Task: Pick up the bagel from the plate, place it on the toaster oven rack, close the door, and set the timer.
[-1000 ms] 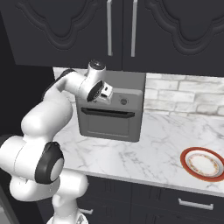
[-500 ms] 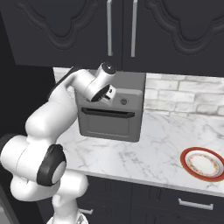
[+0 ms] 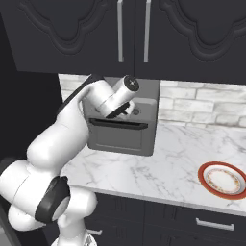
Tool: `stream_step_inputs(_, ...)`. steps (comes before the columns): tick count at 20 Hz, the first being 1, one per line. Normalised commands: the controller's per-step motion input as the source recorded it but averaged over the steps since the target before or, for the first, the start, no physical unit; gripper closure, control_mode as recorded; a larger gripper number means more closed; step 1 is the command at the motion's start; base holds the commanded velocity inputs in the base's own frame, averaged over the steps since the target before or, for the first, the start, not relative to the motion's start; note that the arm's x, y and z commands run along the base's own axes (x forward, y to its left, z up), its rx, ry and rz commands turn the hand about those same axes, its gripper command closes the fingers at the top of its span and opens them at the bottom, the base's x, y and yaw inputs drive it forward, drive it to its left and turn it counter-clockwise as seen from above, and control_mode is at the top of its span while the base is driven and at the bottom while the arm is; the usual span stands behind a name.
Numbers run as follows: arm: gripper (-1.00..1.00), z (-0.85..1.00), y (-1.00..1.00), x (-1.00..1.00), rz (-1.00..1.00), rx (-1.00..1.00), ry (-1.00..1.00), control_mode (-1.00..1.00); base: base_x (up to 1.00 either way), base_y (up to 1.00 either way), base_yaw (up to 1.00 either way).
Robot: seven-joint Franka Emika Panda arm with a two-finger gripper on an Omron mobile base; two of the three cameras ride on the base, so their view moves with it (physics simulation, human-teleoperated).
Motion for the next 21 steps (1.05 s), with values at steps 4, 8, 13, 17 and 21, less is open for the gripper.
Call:
stream_step_inputs(4, 1.00, 0.50, 0.06, -0.48, -0.06, -0.20, -0.22, -1.00, 0.00, 0.00, 0.00)
stream_step_inputs(8, 1.00, 0.25, 0.27, -0.38, -0.05, -0.25, -0.17, -1.00, 0.00, 0.00, 0.00)
stream_step_inputs(13, 1.00, 0.15, 0.39, -0.19, -0.01, -0.24, -0.08, -1.00, 0.00, 0.00, 0.00)
stream_step_inputs(17, 1.00, 0.06, 0.36, 0.00, 0.00, -0.19, 0.01, -1.00, 0.00, 0.00, 0.00)
stream_step_inputs(21, 1.00, 0.00, 0.21, 0.01, 0.00, -0.10, 0.14, -1.00, 0.00, 0.00, 0.00)
